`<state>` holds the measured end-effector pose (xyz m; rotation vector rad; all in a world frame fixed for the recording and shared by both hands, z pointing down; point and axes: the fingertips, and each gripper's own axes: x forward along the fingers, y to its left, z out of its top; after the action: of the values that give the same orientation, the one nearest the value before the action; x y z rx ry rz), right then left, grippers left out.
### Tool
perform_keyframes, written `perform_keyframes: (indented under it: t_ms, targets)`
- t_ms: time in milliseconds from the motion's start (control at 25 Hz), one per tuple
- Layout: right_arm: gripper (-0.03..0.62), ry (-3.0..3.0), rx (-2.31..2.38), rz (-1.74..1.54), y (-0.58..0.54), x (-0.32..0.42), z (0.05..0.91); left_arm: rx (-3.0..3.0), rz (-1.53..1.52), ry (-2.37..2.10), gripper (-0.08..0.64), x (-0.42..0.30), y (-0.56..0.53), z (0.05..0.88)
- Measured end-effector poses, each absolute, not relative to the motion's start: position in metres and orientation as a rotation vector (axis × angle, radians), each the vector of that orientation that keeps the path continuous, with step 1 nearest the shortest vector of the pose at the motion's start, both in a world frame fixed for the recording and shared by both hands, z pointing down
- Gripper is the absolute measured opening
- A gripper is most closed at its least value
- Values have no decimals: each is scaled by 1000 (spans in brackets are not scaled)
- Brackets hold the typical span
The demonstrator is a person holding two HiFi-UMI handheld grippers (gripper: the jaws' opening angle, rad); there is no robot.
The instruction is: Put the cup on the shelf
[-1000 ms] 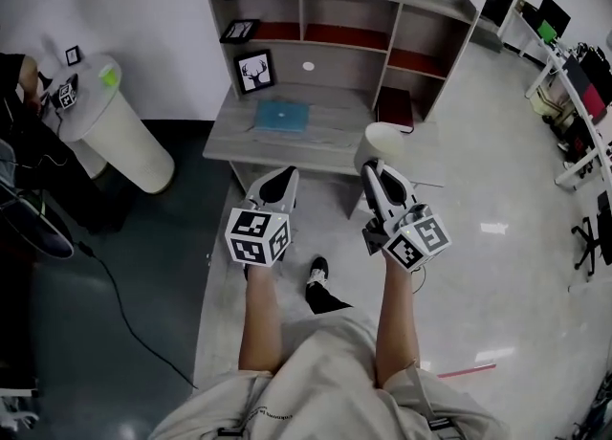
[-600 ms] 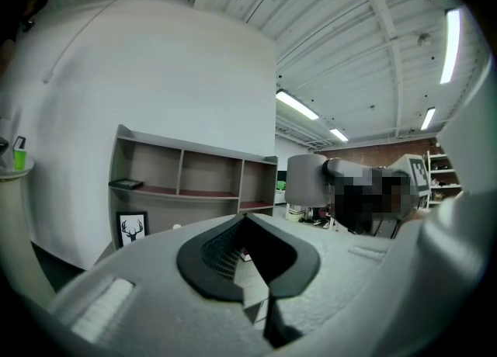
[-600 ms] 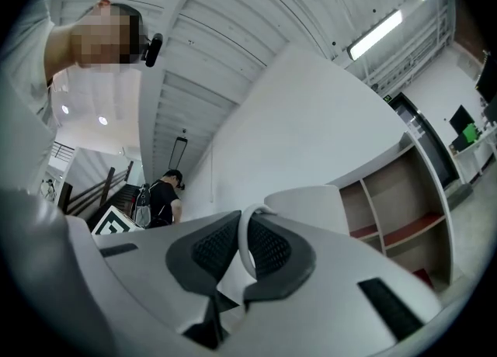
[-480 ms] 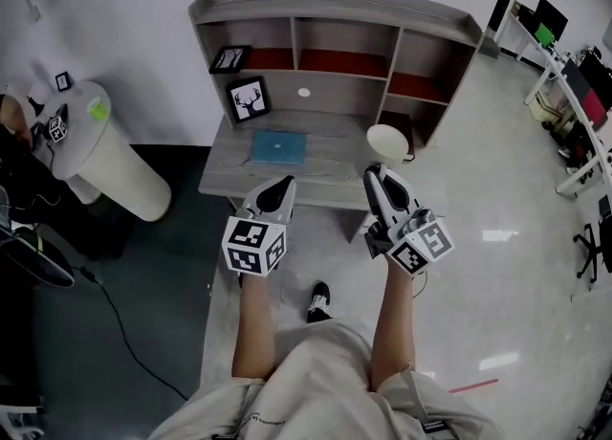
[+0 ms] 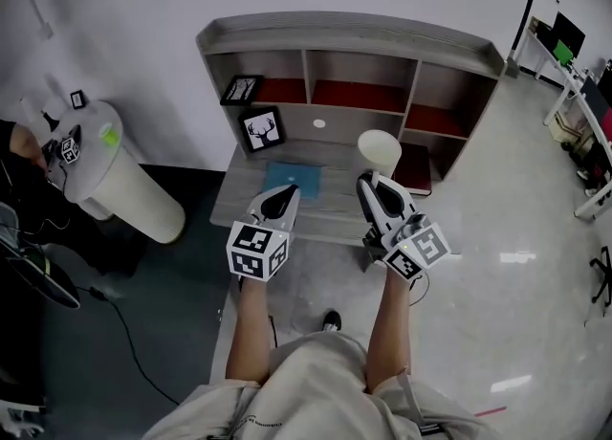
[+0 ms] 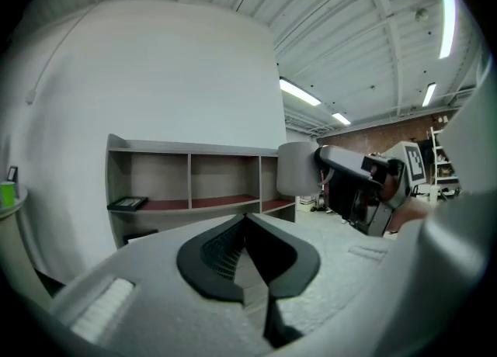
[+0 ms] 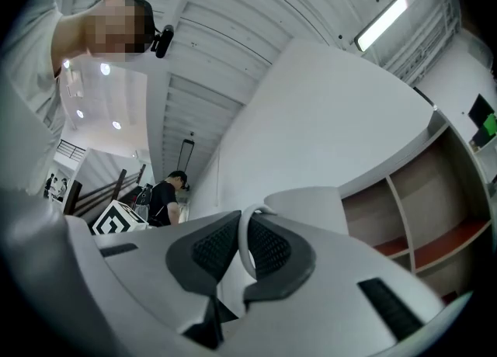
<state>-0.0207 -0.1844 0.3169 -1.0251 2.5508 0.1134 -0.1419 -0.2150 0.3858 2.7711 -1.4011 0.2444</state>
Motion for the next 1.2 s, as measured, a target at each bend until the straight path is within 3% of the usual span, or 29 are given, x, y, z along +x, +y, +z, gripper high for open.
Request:
perform_keyframes:
  t_ms: [480, 800, 1200]
  targets:
    - [34, 2561, -1122, 151, -258, 15, 328, 2775, 227, -1400, 9, -113, -286, 394]
    - [34, 2557, -1205, 97, -284, 22, 352, 2656, 172, -1371, 9, -160, -298, 425]
    - [34, 2496, -1262, 96, -364, 30, 345, 2697, 71, -1328, 9, -141, -371, 402]
